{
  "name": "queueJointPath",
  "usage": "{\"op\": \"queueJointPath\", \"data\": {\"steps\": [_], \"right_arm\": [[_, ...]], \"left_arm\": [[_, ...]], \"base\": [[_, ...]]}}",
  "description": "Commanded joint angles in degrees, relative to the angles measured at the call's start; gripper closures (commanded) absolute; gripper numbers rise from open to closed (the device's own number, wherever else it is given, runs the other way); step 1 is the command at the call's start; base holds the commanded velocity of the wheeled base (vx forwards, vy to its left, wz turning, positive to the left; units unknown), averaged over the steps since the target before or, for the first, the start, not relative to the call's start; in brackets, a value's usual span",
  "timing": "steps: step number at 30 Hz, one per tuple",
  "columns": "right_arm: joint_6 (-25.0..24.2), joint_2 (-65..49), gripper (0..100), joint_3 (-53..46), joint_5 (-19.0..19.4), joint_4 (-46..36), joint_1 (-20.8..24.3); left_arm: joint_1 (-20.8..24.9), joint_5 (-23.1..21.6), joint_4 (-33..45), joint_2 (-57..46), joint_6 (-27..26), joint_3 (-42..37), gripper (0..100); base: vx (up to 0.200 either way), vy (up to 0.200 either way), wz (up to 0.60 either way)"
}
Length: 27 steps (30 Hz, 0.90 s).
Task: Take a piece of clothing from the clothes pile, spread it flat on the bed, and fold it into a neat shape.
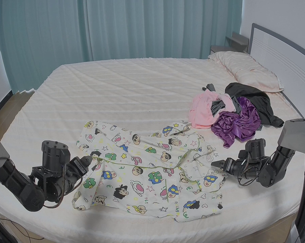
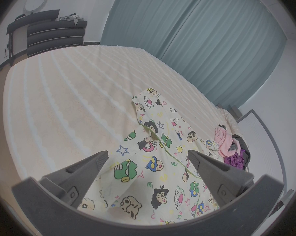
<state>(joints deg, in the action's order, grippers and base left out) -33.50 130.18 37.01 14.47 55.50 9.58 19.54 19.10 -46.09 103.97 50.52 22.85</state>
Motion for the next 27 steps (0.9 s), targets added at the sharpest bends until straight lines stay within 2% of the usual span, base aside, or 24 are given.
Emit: {"op": "queueJointPath", "data": {"steps": [1, 8, 19, 27], "right_arm": [[0.01, 2.71, 100, 4.21, 0.38, -2.07, 0.09], [-0.25, 2.62, 100, 5.18, 0.38, -3.30, -0.44], [-0.69, -5.03, 100, -1.50, -0.23, -2.42, -7.47], [-0.87, -4.50, 100, -3.00, -0.14, 0.31, -12.92]], "left_arm": [[1.46, 0.15, -0.75, -3.08, 0.46, -2.10, 0], [1.38, 0.23, -0.84, -3.16, 0.46, -2.19, 0], [2.43, 0.94, -0.84, -3.43, 0.11, -4.21, 0], [3.93, 0.76, -0.58, -2.99, 0.28, -5.35, 0]], "base": [[0.000, 0.000, 0.00], [0.000, 0.000, 0.00], [0.000, 0.000, 0.00], [0.000, 0.000, 0.00]]}}
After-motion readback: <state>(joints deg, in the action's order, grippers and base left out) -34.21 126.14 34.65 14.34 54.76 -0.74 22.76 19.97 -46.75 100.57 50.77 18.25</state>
